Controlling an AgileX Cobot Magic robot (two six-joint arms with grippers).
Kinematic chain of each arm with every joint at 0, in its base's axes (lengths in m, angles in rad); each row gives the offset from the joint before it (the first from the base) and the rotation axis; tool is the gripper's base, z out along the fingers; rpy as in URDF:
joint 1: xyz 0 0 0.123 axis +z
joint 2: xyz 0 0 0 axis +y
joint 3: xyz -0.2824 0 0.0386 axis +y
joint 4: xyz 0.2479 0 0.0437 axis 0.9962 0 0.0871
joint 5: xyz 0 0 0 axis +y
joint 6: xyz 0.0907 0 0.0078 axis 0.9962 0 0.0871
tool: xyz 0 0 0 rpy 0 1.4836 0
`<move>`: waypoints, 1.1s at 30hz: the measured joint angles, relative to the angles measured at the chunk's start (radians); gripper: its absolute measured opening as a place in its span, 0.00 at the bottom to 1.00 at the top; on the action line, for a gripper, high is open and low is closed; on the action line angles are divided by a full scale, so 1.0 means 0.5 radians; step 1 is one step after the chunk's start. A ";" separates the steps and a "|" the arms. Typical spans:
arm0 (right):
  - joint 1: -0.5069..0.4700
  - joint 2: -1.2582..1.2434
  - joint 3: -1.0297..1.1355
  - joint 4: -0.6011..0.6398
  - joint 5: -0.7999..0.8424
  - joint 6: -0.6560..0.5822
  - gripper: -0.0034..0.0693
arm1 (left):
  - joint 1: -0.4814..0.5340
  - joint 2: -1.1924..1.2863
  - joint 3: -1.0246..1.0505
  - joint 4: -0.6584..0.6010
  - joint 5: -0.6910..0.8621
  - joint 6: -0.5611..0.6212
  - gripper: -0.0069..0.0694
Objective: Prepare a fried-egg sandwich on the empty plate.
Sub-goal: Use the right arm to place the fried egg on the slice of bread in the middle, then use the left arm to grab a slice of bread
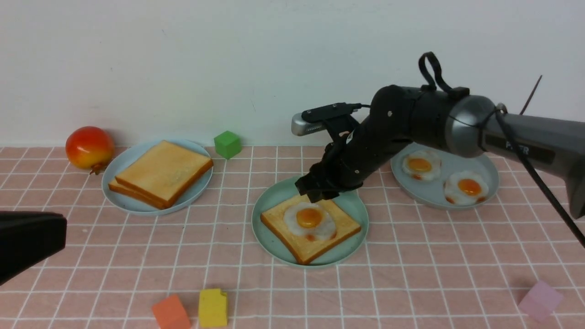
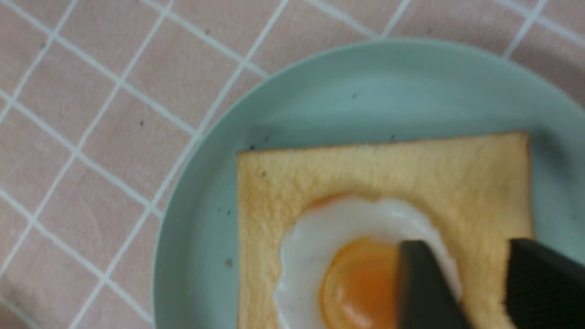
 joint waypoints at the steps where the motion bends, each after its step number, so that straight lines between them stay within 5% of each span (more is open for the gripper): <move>1: 0.000 -0.007 0.000 -0.009 0.003 0.000 0.56 | 0.000 0.000 0.000 0.000 0.000 0.000 0.09; 4: 0.000 -0.080 0.002 -0.057 0.086 0.000 0.68 | 0.000 0.000 0.000 0.000 0.003 0.000 0.09; 8: 0.000 -0.383 0.003 -0.189 0.456 0.062 0.65 | 0.000 0.026 0.000 0.000 0.050 -0.017 0.09; 13: 0.000 -0.935 0.087 -0.345 0.994 0.248 0.36 | 0.000 0.299 0.000 0.000 0.145 -0.086 0.09; 14: 0.000 -0.959 0.105 -0.351 1.009 0.254 0.35 | 0.000 0.315 0.000 0.000 0.146 -0.086 0.09; 17: 0.000 -1.423 0.334 -0.374 1.125 0.384 0.09 | 0.044 0.625 -0.013 0.078 0.152 -0.084 0.09; 19: 0.000 -1.633 0.483 -0.374 1.123 0.438 0.04 | 0.142 0.807 -0.059 0.116 0.157 -0.083 0.07; 27: 0.000 -2.644 1.086 -0.300 0.996 0.523 0.05 | 0.784 1.387 -0.337 -0.174 0.108 0.148 0.07; 33: 0.000 -3.115 1.225 -0.326 0.914 0.523 0.05 | 0.856 1.838 -0.632 -0.241 0.123 0.271 0.07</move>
